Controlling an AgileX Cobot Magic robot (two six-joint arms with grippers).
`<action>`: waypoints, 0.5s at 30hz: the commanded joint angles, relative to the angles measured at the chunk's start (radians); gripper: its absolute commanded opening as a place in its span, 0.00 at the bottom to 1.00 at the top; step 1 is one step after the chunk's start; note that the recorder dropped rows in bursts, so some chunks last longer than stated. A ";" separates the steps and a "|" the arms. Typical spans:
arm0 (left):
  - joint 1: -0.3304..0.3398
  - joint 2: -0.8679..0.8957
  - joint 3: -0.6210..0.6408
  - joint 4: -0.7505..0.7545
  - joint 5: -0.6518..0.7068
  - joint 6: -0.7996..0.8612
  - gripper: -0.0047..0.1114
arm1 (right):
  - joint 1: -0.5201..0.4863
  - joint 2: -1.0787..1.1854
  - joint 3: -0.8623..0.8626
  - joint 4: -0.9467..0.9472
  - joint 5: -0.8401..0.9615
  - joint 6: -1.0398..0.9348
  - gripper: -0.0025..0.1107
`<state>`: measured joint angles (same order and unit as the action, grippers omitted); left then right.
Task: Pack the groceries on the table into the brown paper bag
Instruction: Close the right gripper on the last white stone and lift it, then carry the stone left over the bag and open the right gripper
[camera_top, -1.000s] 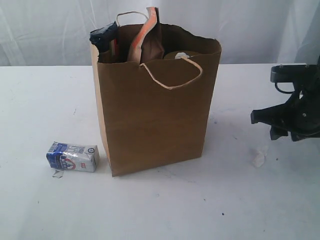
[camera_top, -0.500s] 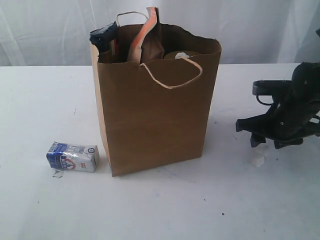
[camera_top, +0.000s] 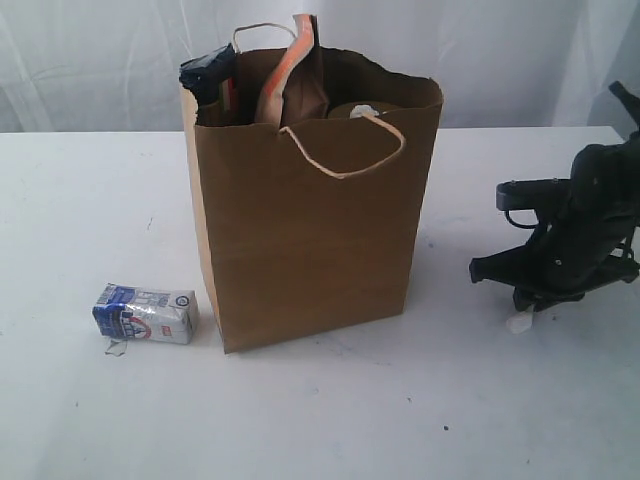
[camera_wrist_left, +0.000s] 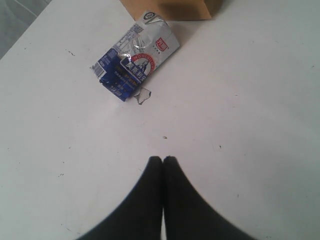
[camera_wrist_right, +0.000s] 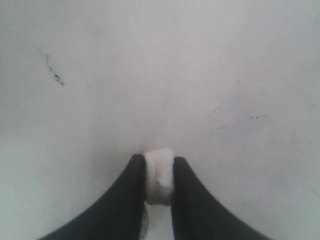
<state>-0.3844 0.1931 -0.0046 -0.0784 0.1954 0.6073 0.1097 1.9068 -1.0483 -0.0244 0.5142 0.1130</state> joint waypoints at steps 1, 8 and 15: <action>0.002 -0.007 0.005 -0.003 -0.001 -0.006 0.04 | -0.008 -0.008 0.003 0.004 0.012 -0.012 0.02; 0.002 -0.007 0.005 -0.003 -0.001 -0.006 0.04 | -0.008 -0.237 0.003 0.004 -0.030 -0.012 0.02; 0.002 -0.007 0.005 -0.003 -0.001 -0.006 0.04 | -0.008 -0.497 0.035 0.072 -0.069 -0.004 0.02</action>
<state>-0.3844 0.1931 -0.0046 -0.0784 0.1954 0.6073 0.1097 1.5009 -1.0270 0.0226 0.4759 0.1108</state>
